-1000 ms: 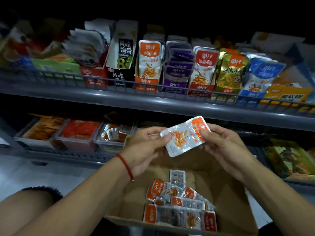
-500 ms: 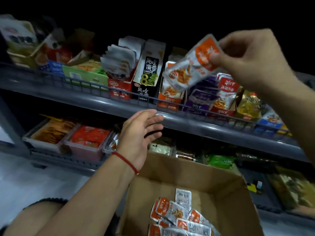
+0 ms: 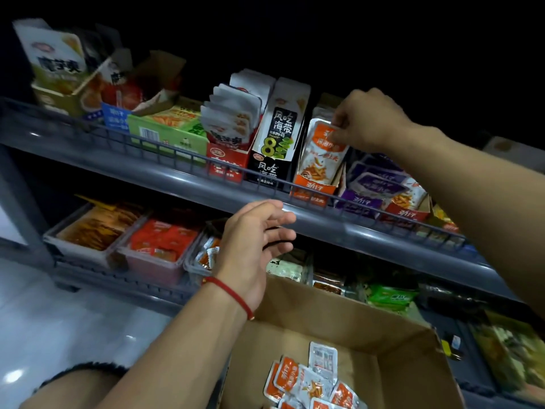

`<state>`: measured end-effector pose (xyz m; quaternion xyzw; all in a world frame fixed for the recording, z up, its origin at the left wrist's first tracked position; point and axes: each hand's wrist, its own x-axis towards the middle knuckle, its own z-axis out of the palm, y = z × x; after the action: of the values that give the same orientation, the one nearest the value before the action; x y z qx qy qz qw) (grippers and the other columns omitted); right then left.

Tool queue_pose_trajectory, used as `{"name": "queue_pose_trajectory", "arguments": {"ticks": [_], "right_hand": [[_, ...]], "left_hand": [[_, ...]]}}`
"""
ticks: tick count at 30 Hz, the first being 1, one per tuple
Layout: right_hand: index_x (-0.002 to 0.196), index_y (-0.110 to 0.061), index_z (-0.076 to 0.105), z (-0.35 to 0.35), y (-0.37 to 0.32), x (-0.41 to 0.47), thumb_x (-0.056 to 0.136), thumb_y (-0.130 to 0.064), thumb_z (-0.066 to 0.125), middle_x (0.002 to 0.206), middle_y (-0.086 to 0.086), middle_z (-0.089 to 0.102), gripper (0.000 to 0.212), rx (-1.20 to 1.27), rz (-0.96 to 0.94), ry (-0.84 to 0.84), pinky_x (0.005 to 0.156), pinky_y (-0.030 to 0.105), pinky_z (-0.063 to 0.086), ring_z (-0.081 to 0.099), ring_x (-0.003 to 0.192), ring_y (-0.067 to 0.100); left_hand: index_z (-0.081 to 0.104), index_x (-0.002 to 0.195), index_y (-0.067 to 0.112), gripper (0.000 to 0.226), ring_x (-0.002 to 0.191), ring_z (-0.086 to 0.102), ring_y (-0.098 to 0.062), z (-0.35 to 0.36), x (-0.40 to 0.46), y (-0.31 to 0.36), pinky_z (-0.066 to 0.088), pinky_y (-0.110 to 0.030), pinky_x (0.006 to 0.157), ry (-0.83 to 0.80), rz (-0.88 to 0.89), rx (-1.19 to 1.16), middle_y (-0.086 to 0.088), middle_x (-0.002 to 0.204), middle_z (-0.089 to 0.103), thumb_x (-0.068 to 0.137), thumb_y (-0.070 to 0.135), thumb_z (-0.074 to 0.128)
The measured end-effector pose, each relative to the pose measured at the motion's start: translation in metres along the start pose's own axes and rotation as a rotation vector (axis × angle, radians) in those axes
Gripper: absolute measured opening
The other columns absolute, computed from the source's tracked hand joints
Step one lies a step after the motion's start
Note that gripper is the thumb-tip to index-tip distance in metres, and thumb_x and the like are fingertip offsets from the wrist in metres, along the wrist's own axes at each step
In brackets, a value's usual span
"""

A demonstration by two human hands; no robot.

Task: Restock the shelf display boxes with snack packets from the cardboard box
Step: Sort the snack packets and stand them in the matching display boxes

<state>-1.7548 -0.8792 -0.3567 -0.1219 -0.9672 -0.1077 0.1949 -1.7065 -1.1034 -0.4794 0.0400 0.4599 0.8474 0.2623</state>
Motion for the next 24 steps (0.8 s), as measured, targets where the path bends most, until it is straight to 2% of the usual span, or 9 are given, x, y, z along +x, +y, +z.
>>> {"name": "queue_pose_trajectory", "arguments": {"ticks": [3,7,10,14,18,21,24], "right_hand": [[0.114,-0.014,0.070,0.006,0.002,0.002,0.090,-0.031,0.076,0.115,0.014,0.067,0.031,-0.078,0.028,0.062,0.074,0.038,0.049,0.063,0.101,0.032],[0.118,-0.014,0.068,0.007,0.004,0.002,0.091,-0.033,0.075,0.118,0.013,0.066,0.034,-0.093,0.039,0.040,0.071,0.035,0.041,0.063,0.102,0.031],[0.121,-0.013,0.067,0.007,0.002,0.002,0.091,-0.033,0.074,0.117,0.013,0.067,0.037,-0.082,0.028,0.023,0.072,0.037,0.045,0.063,0.102,0.031],[0.123,-0.014,0.065,0.006,-0.001,0.001,0.090,-0.033,0.076,0.120,0.014,0.066,0.040,-0.076,-0.001,0.044,0.081,0.043,0.055,0.064,0.106,0.032],[0.123,-0.014,0.065,0.000,-0.003,-0.003,0.095,-0.028,0.070,0.120,0.013,0.067,0.032,-0.084,-0.056,0.083,0.082,0.041,0.055,0.065,0.106,0.030],[0.121,-0.014,0.067,-0.017,-0.004,-0.018,0.100,-0.022,0.061,0.117,0.010,0.069,0.023,-0.015,-0.114,0.191,0.082,0.039,0.055,0.066,0.104,0.026],[0.116,-0.017,0.070,-0.041,-0.011,-0.054,0.101,-0.023,0.056,0.108,0.000,0.071,0.022,0.155,-0.157,0.239,0.083,0.034,0.056,0.064,0.096,0.015]], "left_hand": [[0.064,0.103,0.012,0.015,0.067,0.063,-0.018,-0.001,0.000,0.001,0.052,-0.029,0.063,0.001,0.003,-0.002,-0.006,0.084,0.072,0.093,0.008,0.054],[0.064,0.101,0.012,0.015,0.066,0.062,-0.018,-0.001,-0.002,0.002,0.051,-0.030,0.064,0.002,0.005,-0.002,-0.006,0.083,0.072,0.091,0.007,0.055],[0.064,0.101,0.012,0.015,0.067,0.062,-0.018,0.001,-0.003,0.001,0.051,-0.031,0.065,-0.001,0.003,0.007,-0.007,0.084,0.072,0.090,0.006,0.056],[0.065,0.101,0.012,0.015,0.066,0.063,-0.018,0.003,-0.004,0.000,0.052,-0.031,0.064,0.008,0.000,0.014,-0.007,0.084,0.072,0.091,0.006,0.056],[0.065,0.101,0.012,0.015,0.067,0.062,-0.018,0.003,-0.003,-0.002,0.051,-0.031,0.064,0.013,-0.005,0.034,-0.008,0.085,0.071,0.091,0.006,0.056],[0.066,0.103,0.011,0.013,0.068,0.063,-0.018,0.003,-0.003,-0.005,0.053,-0.031,0.066,0.019,-0.017,0.093,-0.006,0.084,0.073,0.094,0.009,0.057],[0.067,0.102,0.012,0.012,0.069,0.064,-0.019,0.004,-0.005,-0.014,0.054,-0.031,0.065,0.014,-0.048,0.193,-0.008,0.087,0.074,0.096,0.011,0.057]]}}
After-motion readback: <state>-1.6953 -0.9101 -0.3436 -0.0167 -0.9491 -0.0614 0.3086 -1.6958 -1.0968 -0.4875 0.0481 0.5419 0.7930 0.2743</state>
